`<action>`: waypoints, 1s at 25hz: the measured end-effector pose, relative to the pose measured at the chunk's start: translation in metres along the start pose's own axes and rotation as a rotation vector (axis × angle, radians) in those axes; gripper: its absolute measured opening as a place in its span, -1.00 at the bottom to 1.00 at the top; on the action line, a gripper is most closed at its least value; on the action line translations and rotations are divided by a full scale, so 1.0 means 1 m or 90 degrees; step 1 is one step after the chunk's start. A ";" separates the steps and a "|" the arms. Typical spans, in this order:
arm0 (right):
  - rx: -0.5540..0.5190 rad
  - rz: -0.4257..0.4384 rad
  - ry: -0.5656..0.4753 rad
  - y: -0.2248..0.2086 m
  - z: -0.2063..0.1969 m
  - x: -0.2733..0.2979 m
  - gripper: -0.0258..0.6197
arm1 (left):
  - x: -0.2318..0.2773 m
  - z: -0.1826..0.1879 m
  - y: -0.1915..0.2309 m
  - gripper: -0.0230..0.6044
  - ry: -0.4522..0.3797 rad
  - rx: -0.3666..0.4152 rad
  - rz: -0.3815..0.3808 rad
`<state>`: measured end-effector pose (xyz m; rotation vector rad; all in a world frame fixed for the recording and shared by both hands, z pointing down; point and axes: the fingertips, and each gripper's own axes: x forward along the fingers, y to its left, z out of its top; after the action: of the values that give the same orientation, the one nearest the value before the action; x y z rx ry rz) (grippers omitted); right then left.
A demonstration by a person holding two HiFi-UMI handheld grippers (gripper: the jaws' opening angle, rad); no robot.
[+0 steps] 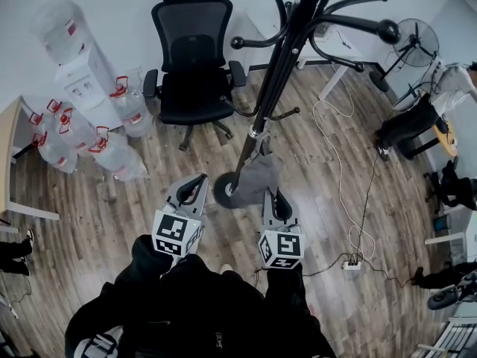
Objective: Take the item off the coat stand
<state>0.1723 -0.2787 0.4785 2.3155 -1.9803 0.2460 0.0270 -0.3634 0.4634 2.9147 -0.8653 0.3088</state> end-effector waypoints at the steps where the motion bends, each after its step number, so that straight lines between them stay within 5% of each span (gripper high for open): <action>1: -0.001 0.001 -0.005 0.000 0.002 -0.005 -0.73 | -0.003 0.000 -0.002 -0.85 -0.001 0.000 0.001; 25: -0.011 -0.008 -0.014 0.010 -0.036 -0.149 -0.72 | -0.103 -0.032 -0.092 -0.85 -0.017 0.008 0.006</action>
<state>0.1381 -0.1293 0.4868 2.3295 -1.9694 0.2033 -0.0118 -0.2272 0.4702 2.9334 -0.8830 0.2781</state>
